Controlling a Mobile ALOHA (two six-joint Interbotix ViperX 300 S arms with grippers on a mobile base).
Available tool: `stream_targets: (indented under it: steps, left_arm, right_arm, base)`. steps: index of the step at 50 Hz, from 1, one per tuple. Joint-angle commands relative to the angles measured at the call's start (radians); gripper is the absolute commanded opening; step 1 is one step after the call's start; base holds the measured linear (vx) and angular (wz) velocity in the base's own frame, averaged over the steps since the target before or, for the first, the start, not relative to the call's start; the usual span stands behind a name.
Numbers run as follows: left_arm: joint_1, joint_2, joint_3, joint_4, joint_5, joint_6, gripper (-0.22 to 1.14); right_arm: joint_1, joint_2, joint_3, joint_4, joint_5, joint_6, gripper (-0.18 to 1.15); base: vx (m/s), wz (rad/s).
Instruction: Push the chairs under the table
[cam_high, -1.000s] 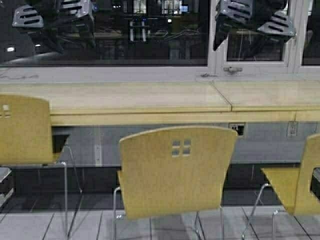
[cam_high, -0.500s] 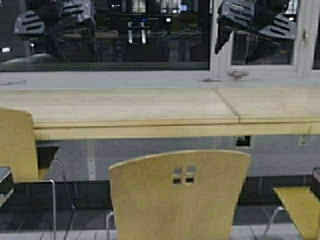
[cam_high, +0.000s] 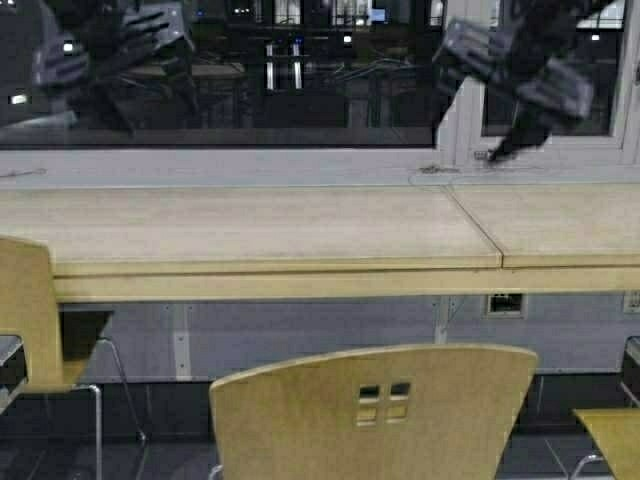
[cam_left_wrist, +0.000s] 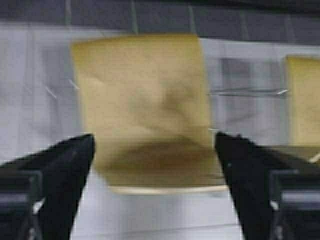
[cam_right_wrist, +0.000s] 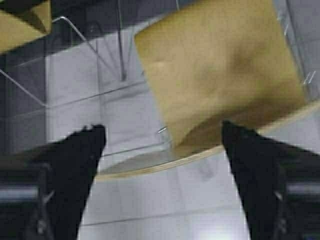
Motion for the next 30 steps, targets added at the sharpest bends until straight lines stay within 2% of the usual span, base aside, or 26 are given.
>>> stream_targets:
  steps: [1,5,10,16,24,30]
  left_arm:
    - [-0.057,0.035,0.124,-0.391,-0.097,-0.187,1.02]
    - [-0.160,0.101,0.196,-0.612,-0.199,-0.287,1.02]
    - [-0.296,0.183,0.213,-0.779,-0.221,-0.334,1.02]
    - [-0.430,0.291,0.167,-0.982,-0.222,-0.391,1.02]
    - [-0.515,0.449,0.040,-1.034,-0.225,-0.413,1.02]
    - [-0.555,0.523,-0.002,-1.127,-0.296,-0.449,1.02]
  right_arm:
    - [0.011,0.081,0.043,0.255,-0.005,0.087,1.00]
    - [0.014,0.123,0.074,0.331,-0.008,0.101,1.00]
    - [0.023,0.133,0.120,0.425,-0.006,0.123,1.00]
    - [0.023,0.156,0.156,0.584,-0.023,0.118,1.00]
    - [0.026,0.241,0.106,0.634,-0.046,0.107,1.00]
    - [0.031,0.311,0.069,0.660,-0.069,0.115,1.00]
  base:
    - [0.15,-0.08]
    - [0.13,-0.01]
    - [0.10,-0.02]
    - [0.07,-0.01]
    - [0.04,-0.02]
    - [0.00,-0.01]
